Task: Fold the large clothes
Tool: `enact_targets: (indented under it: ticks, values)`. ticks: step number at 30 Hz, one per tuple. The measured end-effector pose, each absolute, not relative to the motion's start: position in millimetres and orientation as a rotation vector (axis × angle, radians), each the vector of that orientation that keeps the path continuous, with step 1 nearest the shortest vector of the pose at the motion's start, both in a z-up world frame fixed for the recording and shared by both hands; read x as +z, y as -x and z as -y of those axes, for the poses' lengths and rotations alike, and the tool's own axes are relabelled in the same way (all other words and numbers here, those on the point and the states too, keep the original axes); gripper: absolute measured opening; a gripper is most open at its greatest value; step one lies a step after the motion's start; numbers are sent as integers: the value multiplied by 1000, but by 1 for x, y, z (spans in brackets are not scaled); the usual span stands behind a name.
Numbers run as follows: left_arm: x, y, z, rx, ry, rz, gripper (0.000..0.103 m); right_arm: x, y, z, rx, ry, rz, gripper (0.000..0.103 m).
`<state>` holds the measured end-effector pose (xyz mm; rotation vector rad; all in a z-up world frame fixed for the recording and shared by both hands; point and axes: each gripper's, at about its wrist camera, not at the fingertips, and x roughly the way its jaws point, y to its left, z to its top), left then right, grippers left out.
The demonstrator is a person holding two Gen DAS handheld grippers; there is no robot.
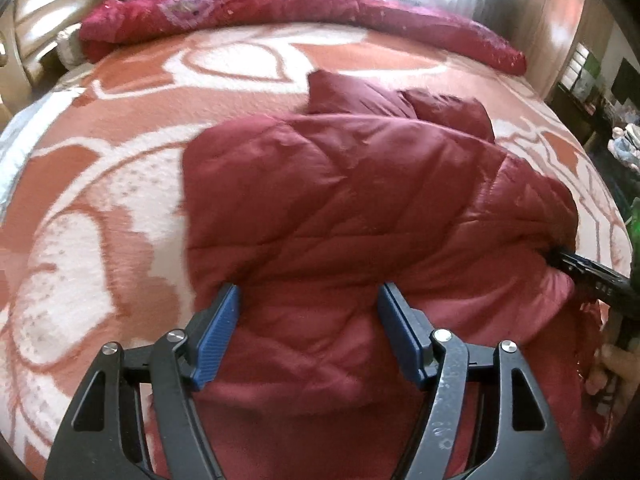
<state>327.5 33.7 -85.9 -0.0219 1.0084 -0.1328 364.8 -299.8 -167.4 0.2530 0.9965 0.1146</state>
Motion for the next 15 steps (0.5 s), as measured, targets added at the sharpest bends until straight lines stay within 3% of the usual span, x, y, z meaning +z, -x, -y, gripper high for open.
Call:
enact_targets:
  ticks: [2,6,10,15]
  values:
    - [-96,-329,-40,-107,12,-1040,72,-166,-362,294,116,-258,-993,40]
    - [-122,-342,-59,-108,107,-1117,87,-155,-359,286,99,-242,-992,40]
    - [-128,-346,-69,-110,174,-1134,88,-131,-338,275,95,-182,-919,43]
    - [-128,-347,-68,-103,157,-1130,88,-163,-350,286,90,-230,-1012,42]
